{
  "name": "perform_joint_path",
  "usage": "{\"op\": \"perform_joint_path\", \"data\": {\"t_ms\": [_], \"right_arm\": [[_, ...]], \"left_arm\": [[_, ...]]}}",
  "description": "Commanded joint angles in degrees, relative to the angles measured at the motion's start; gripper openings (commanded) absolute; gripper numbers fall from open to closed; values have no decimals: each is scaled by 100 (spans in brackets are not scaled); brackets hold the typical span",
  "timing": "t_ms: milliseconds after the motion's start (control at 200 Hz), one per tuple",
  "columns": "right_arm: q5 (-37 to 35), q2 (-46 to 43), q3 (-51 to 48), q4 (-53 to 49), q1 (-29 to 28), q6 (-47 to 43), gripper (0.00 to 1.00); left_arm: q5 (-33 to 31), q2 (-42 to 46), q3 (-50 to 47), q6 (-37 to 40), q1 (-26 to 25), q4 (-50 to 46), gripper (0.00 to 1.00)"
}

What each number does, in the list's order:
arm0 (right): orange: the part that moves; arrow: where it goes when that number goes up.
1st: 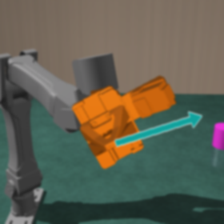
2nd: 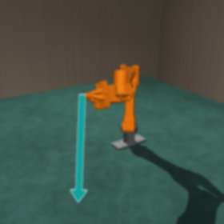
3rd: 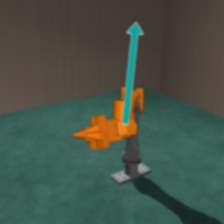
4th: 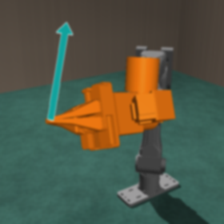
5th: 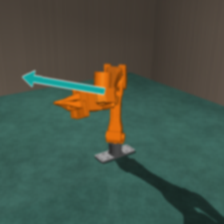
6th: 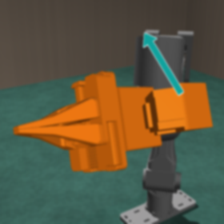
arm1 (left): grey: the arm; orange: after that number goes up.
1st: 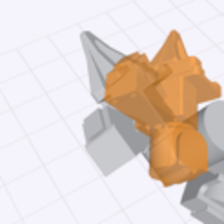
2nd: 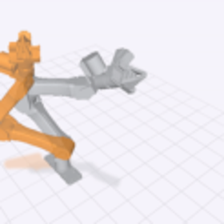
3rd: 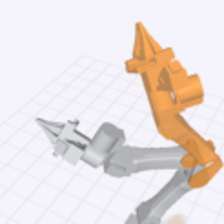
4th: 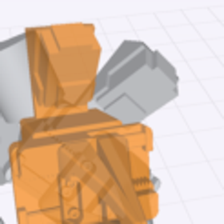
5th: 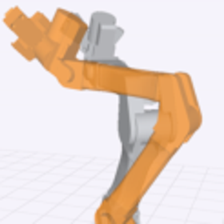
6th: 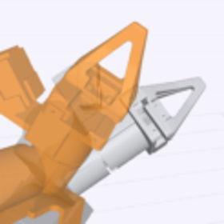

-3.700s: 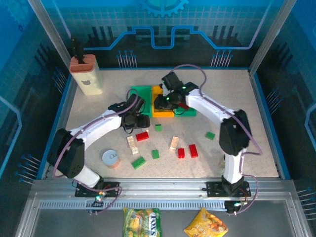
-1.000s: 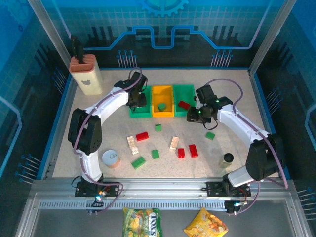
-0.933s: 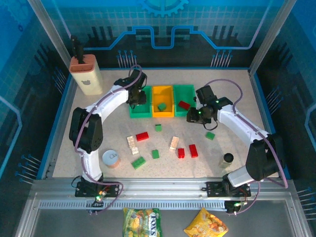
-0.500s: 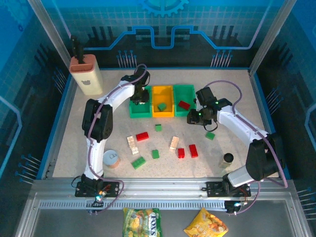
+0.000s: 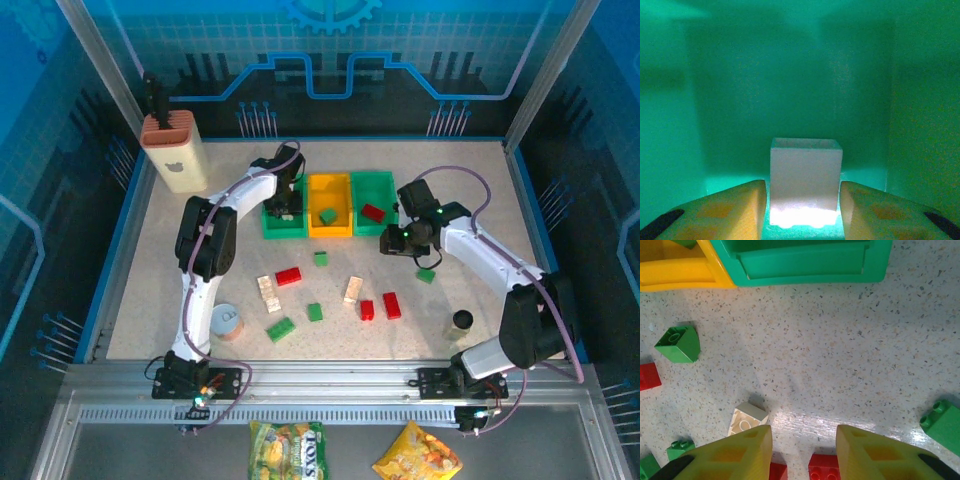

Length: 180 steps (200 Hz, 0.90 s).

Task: Sort the legos into containers by color
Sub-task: Place the lego in the container.

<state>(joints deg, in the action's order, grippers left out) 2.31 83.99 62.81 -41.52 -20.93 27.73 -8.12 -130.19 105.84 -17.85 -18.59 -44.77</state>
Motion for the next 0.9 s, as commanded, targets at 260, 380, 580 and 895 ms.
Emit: {"op": "perform_joint_path", "data": {"t_ms": [260,380,580,895], "right_arm": [[-2,-112,-29,2,-43,-100,41],[15,-35,-36,46,-77,-117,41],[-52,123,0,74,-264,-102,42],[-311,472,91,-10,-685,-23,42]], "left_arm": [[165,612,32,-16,40,-128,46],[290,955,-206,-17,41,-92,46],[449,1671,-787,17,64,-67,46],[803,3045,-1911,122,324,-112,47]]}}
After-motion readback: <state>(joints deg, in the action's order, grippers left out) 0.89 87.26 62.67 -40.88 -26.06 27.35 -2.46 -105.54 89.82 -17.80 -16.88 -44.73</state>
